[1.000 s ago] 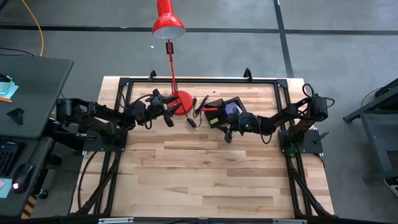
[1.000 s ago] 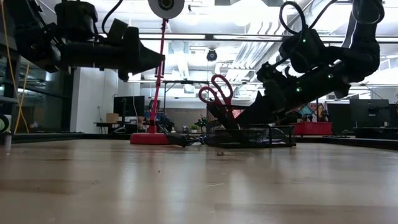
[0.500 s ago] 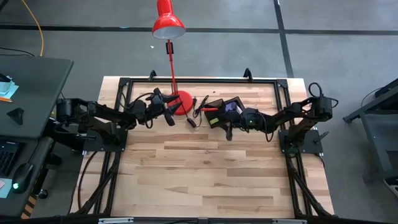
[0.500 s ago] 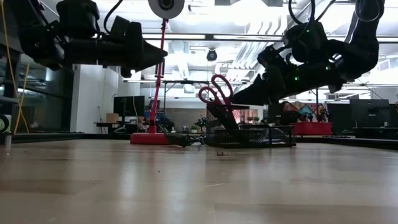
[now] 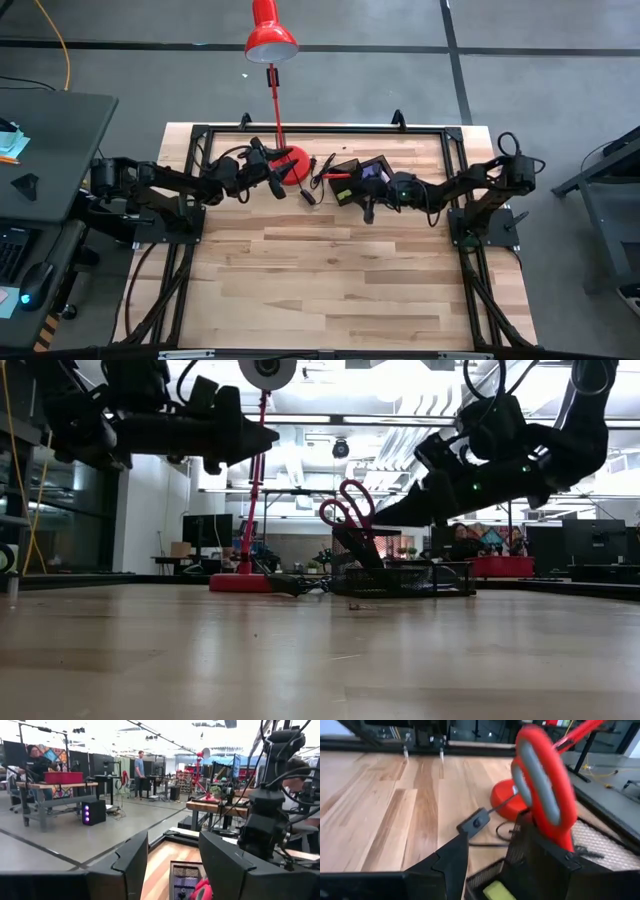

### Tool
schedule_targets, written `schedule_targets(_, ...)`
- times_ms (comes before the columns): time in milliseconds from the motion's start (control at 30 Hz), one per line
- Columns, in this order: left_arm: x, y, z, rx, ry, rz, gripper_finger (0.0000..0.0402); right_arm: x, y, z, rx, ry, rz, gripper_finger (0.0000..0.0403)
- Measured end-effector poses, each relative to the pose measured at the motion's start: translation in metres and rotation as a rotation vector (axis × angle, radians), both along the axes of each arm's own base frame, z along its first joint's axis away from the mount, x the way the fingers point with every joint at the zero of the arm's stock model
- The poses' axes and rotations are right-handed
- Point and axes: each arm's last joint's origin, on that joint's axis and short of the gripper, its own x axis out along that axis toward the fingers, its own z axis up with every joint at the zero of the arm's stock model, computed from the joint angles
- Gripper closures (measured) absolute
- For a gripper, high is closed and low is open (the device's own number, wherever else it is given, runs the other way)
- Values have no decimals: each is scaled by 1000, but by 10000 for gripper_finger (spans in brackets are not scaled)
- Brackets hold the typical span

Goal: Pick and place office supplies into organizer
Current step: Put the pink binder clip into the black desk organizer

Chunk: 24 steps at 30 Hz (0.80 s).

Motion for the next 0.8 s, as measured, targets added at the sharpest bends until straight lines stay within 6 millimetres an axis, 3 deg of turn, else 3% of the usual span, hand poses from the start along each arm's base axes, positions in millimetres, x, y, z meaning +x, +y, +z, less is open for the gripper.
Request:
schedule_targets(333,1,0,-7,-20,75,-7,234,-2,0,15,67,-78,-28,219)
schedule_targets(800,2,0,-9,-49,85,-38,234,-2,2,13,153,-72,1,219)
